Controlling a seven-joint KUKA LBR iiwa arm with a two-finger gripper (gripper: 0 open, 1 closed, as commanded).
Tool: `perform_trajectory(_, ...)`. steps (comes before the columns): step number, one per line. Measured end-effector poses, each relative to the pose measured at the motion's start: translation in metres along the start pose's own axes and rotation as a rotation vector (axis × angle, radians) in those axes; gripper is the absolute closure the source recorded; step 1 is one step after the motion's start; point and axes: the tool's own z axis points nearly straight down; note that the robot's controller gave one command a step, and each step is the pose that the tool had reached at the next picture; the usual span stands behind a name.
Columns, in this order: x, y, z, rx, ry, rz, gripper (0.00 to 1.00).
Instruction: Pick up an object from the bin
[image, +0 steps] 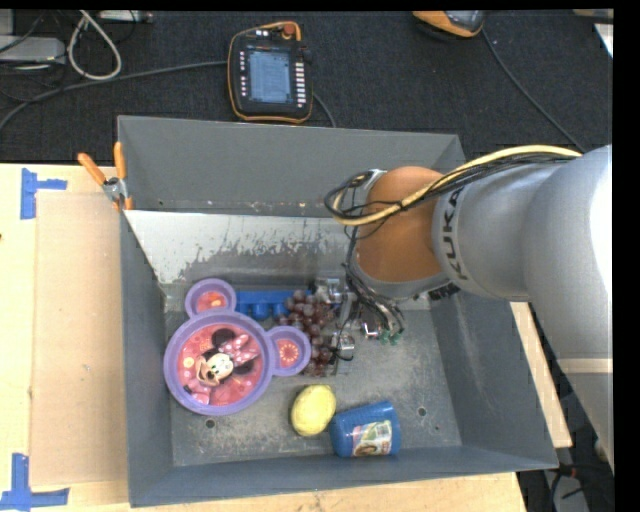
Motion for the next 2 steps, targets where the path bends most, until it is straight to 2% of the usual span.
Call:
perform_trajectory(1,0.003,0.019,-0.039,0.005,-0.017,-0.248,0.00)
perform_trajectory(2,0.000,0.002,-0.003,0.001,-0.001,-0.025,0.00)
